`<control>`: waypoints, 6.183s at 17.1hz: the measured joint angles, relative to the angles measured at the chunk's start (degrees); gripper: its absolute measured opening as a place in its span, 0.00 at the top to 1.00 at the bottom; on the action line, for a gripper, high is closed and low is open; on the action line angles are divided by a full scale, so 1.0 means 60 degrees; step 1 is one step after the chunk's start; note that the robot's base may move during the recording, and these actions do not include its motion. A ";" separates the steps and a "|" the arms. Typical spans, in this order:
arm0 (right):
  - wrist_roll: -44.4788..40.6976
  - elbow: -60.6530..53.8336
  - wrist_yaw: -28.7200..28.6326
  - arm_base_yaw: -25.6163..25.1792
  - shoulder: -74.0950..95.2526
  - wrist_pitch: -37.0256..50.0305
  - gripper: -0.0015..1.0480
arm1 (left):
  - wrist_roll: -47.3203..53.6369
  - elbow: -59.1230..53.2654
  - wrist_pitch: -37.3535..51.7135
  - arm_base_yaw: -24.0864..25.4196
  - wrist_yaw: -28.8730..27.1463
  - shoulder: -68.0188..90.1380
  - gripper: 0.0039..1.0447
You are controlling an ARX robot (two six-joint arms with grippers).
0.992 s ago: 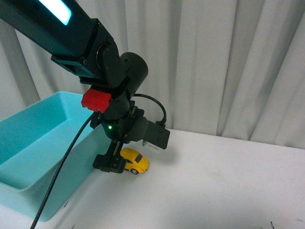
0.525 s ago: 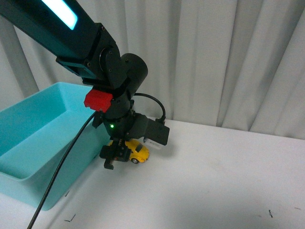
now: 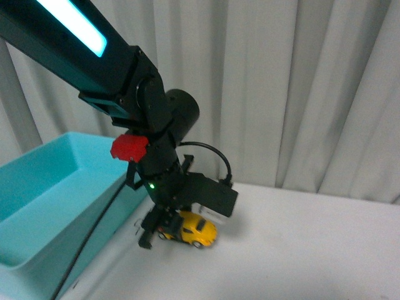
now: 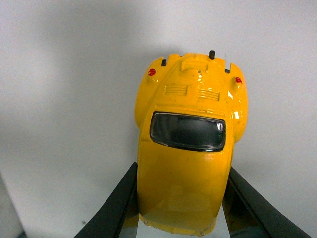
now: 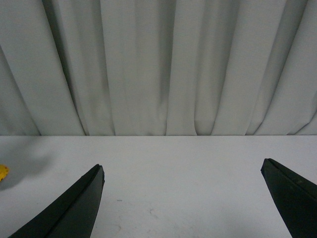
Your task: Wind up and store yellow beetle toy
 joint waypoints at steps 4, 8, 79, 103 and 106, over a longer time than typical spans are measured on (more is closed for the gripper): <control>0.0000 0.0000 0.0004 0.0000 0.0000 0.0000 0.06 | -0.2699 0.0237 0.0980 0.0463 0.2914 -0.2539 0.61; 0.0000 0.0000 0.0004 0.0000 0.0000 0.0000 0.06 | -0.5748 0.0291 0.2065 0.2641 0.2699 -0.4084 0.61; 0.0000 0.0000 0.0007 0.0000 0.0000 0.0000 0.06 | -1.4010 -1.4593 0.7176 0.2109 -0.0871 -1.9365 0.99; 0.0000 0.0000 0.0004 0.0000 0.0000 0.0000 0.06 | -1.4029 -1.4586 0.5213 0.2109 -0.0867 -2.1234 0.06; 0.0000 0.0000 0.0007 0.0000 0.0000 0.0000 0.06 | -1.4029 -1.4586 0.5213 0.2109 -0.0867 -2.1234 0.06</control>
